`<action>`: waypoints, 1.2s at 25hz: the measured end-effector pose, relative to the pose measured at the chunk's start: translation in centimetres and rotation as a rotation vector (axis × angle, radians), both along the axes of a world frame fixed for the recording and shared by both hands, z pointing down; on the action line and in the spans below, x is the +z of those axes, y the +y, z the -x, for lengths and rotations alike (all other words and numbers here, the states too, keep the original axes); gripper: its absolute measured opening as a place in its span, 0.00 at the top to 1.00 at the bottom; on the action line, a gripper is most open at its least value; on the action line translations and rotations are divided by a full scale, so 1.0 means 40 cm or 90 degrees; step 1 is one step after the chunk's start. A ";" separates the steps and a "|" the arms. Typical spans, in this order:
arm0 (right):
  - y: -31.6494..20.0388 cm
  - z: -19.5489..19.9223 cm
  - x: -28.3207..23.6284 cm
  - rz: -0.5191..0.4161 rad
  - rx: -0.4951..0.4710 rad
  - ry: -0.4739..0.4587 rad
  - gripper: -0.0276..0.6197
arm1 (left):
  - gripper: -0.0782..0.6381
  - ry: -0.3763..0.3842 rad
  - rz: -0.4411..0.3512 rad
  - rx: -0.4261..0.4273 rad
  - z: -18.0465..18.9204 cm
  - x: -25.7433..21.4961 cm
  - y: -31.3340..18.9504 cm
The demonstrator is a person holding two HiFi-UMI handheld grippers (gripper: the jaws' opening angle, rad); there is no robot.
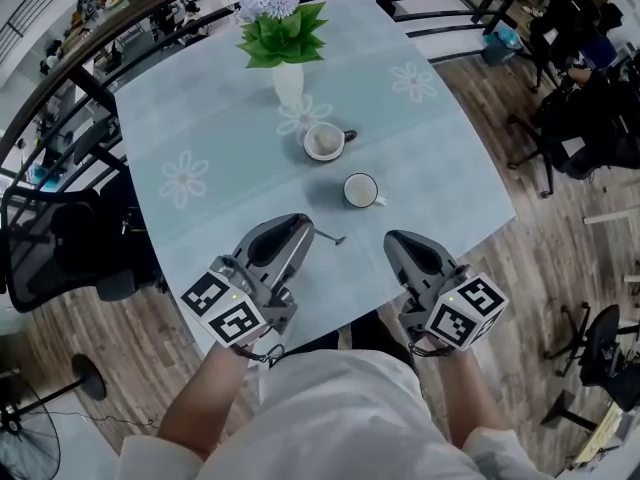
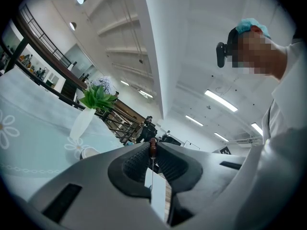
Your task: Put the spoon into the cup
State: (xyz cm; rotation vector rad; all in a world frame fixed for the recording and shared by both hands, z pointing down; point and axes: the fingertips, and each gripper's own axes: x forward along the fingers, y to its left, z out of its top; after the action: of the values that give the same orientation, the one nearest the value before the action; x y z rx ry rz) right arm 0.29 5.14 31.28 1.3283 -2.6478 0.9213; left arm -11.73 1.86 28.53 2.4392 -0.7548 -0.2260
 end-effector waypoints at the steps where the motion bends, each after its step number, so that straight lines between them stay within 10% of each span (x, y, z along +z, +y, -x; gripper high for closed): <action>1: -0.009 -0.005 0.002 0.001 -0.002 -0.002 0.92 | 0.81 -0.002 0.001 -0.002 -0.006 0.003 -0.009; 30: -0.253 -0.174 0.211 0.088 -0.111 -0.024 0.92 | 0.81 -0.057 0.078 -0.125 -0.152 0.215 -0.276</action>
State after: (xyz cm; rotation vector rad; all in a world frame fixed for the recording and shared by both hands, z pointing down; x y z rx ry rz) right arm 7.26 -4.96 39.71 1.0428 -2.6209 1.0915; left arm -5.65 -9.19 37.15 2.2722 -1.0187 -0.1417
